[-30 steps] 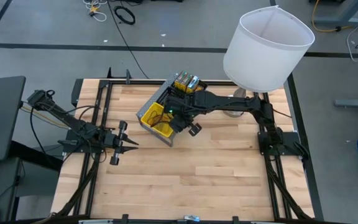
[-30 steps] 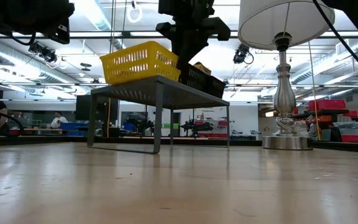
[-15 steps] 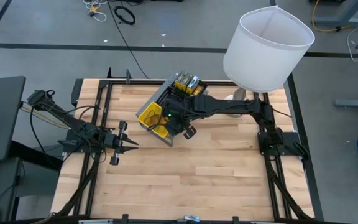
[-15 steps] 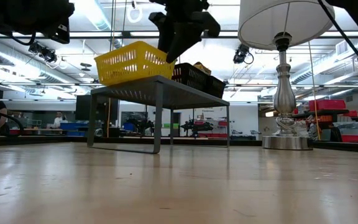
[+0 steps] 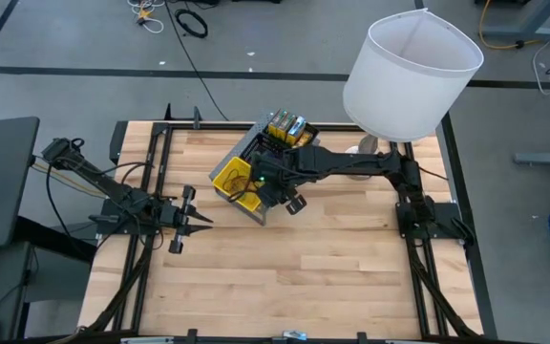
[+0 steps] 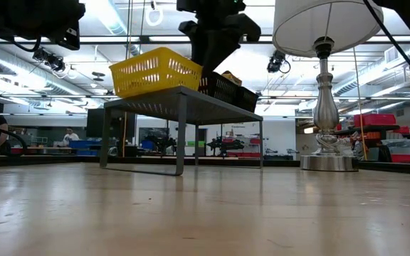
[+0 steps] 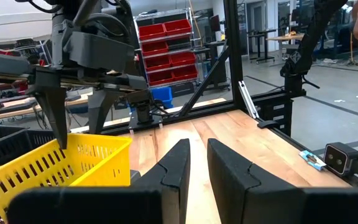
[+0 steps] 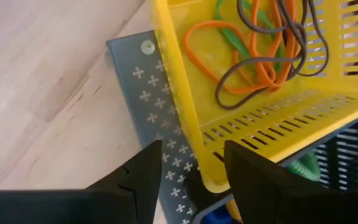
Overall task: Pick & Place Office Desk Supplies
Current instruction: Put the yellow bin on the shelf
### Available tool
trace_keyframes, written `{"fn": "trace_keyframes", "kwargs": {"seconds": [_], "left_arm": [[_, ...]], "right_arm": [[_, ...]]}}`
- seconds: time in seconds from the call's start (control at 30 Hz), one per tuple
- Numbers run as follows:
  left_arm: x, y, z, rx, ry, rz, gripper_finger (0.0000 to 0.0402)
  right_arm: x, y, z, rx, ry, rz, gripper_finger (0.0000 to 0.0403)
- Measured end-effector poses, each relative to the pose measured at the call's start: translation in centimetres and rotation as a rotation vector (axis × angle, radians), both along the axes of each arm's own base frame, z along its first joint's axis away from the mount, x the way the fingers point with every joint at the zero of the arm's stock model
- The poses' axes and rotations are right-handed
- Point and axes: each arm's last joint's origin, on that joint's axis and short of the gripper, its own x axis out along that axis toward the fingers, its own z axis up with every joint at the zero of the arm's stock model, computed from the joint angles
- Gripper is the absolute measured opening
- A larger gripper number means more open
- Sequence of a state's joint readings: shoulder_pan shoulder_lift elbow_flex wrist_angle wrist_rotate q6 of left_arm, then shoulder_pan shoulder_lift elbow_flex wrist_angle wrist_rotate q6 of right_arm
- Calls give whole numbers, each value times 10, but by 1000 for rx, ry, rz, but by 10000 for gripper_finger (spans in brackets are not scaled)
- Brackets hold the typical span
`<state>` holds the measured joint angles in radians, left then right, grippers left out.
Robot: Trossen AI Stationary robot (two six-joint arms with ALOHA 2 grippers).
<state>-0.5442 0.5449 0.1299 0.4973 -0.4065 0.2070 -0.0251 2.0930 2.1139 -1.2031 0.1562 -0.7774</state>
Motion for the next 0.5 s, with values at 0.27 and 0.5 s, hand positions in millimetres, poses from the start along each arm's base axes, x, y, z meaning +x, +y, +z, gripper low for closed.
{"fn": "trace_keyframes", "kwargs": {"seconds": [0.27,0.5], "left_arm": [[0,0,0,0,0,0,62],[0,0,0,3,0,1,62]], "right_arm": [[-3,0,-1,12,31,-27,180],[-2,1,-1,15,19,-29,180]]}}
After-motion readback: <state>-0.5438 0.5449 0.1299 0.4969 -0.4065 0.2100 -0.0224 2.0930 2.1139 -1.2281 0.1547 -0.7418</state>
